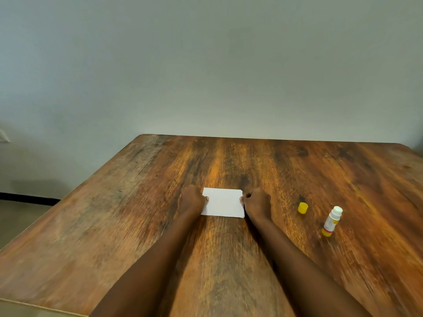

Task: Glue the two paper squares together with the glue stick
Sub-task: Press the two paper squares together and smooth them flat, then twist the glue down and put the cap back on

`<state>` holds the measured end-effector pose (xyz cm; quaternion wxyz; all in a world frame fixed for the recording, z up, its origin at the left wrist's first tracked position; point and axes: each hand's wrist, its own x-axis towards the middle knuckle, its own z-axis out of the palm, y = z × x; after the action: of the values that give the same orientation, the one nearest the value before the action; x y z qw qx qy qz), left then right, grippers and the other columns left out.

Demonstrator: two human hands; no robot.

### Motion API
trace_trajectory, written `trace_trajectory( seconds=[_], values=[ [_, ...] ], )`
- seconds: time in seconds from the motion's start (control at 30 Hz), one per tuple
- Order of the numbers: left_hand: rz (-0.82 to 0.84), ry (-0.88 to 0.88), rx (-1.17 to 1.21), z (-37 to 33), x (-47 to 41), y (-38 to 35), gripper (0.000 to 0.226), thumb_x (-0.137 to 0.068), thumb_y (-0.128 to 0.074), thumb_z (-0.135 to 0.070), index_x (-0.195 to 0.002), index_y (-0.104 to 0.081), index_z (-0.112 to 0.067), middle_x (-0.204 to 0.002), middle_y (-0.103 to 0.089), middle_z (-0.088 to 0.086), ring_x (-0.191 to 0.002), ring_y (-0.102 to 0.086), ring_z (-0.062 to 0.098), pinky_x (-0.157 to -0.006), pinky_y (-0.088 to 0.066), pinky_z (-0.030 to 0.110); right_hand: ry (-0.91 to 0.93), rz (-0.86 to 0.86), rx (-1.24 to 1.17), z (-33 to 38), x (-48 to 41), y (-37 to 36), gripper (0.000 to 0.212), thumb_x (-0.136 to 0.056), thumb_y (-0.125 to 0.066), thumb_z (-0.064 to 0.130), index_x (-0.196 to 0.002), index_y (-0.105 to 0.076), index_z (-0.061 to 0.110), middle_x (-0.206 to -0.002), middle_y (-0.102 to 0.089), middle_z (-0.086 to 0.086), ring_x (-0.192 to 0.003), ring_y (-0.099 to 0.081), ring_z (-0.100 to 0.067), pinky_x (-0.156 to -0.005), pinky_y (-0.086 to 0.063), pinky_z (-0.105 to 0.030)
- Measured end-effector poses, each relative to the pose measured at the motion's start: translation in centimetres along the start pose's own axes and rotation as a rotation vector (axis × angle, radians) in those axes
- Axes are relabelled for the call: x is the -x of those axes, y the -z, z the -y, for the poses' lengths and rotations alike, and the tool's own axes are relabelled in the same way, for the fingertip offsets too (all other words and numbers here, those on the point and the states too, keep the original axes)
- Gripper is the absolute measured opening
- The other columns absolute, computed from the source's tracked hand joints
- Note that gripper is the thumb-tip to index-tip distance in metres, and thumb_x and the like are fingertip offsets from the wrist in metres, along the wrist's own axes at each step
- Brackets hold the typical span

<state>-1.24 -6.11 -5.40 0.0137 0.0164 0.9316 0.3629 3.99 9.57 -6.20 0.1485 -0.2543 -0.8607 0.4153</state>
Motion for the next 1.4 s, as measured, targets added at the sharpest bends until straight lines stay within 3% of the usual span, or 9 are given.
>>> trace_trajectory(
  seconds=[0.2,0.27,0.47,0.63,0.77,1.03,1.13,1.27,1.4],
  values=[
    [-0.015,-0.109,-0.012,-1.5,2.4,-0.7,0.039,-0.091,-0.057,-0.02,-0.125,-0.056,-0.002,-0.129,-0.058,0.015,-0.114,-0.057,0.025,-0.09,-0.045,0.03,0.053,0.0,-0.006,-1.4,3.9,2.0,0.012,-0.083,-0.064,0.008,-0.08,-0.073,0.001,-0.079,-0.071,-0.012,-0.074,-0.066,-0.023,-0.068,-0.056,-0.043],
    [0.004,-0.162,0.029,-2.6,3.8,-1.5,0.039,-0.091,-0.058,-0.02,-0.126,-0.057,-0.003,-0.131,-0.058,0.014,-0.117,-0.056,0.025,-0.095,-0.043,0.031,0.048,-0.035,-0.014,-2.2,5.3,3.1,0.014,-0.082,-0.06,0.007,-0.078,-0.073,0.003,-0.08,-0.072,-0.011,-0.071,-0.064,-0.021,-0.064,-0.054,-0.038],
    [0.167,-0.344,0.181,-6.4,8.4,-5.3,0.034,-0.091,-0.058,-0.019,-0.121,-0.061,-0.005,-0.122,-0.065,0.011,-0.101,-0.061,0.014,-0.073,-0.043,0.014,-0.148,-0.19,-0.071,-5.1,7.8,7.5,0.016,-0.082,-0.06,0.014,-0.076,-0.07,0.003,-0.081,-0.069,-0.016,-0.081,-0.066,-0.032,-0.069,-0.053,-0.041],
    [0.35,-0.422,0.196,-10.1,10.7,-8.1,0.045,-0.092,-0.055,-0.03,-0.131,-0.053,-0.007,-0.134,-0.057,0.011,-0.12,-0.054,0.023,-0.095,-0.04,0.029,-0.344,-0.508,-0.099,-7.2,8.2,10.9,0.027,-0.086,-0.055,0.017,-0.098,-0.067,-0.003,-0.105,-0.067,-0.026,-0.1,-0.06,-0.044,-0.075,-0.046,-0.042],
    [0.47,-0.437,0.254,-12.4,11.8,-10.3,0.045,-0.095,-0.05,-0.027,-0.135,-0.047,-0.005,-0.138,-0.052,0.011,-0.122,-0.051,0.021,-0.088,-0.034,0.023,-0.399,-0.634,-0.21,-8.5,7.1,12.9,0.028,-0.084,-0.059,0.019,-0.1,-0.064,-0.004,-0.109,-0.066,-0.026,-0.104,-0.058,-0.042,-0.085,-0.047,-0.045],
    [0.626,-0.406,0.474,-15.4,12.5,-13.0,0.032,-0.095,-0.047,-0.008,-0.126,-0.053,0.0,-0.114,-0.062,0.02,-0.088,-0.056,0.014,-0.078,-0.045,0.02,-0.38,-0.46,-0.228,-9.8,5.0,14.2,0.019,-0.084,-0.055,0.016,-0.093,-0.071,0.011,-0.101,-0.07,-0.016,-0.097,-0.063,-0.036,-0.082,-0.05,-0.043],
    [0.611,-0.371,0.556,-15.3,12.5,-13.3,0.027,-0.095,-0.043,-0.002,-0.118,-0.056,0.007,-0.095,-0.062,0.012,-0.068,-0.059,0.002,-0.06,-0.047,0.01,-0.351,-0.435,-0.251,-9.7,4.4,14.4,0.018,-0.083,-0.058,0.012,-0.092,-0.072,0.005,-0.1,-0.071,-0.02,-0.095,-0.063,-0.037,-0.074,-0.046,-0.037],
    [0.571,-0.232,0.779,-14.9,11.6,-12.4,0.028,-0.096,-0.042,-0.003,-0.12,-0.053,0.006,-0.101,-0.063,0.014,-0.085,-0.062,0.018,-0.077,-0.054,0.027,-0.348,-0.349,-0.295,-8.8,4.1,14.3,0.018,-0.084,-0.058,0.013,-0.092,-0.072,0.007,-0.095,-0.072,-0.016,-0.088,-0.064,-0.032,-0.069,-0.045,-0.036],
    [0.57,-0.162,0.93,-13.4,10.1,-10.0,0.028,-0.097,-0.042,-0.008,-0.12,-0.054,0.004,-0.099,-0.065,0.007,-0.072,-0.068,0.003,-0.061,-0.054,0.014,-0.397,-0.042,-0.781,-6.9,3.7,13.3,0.02,-0.094,-0.05,0.013,-0.078,-0.06,0.008,-0.068,-0.068,-0.012,-0.06,-0.067,-0.022,-0.051,-0.055,-0.029]
  ],
)
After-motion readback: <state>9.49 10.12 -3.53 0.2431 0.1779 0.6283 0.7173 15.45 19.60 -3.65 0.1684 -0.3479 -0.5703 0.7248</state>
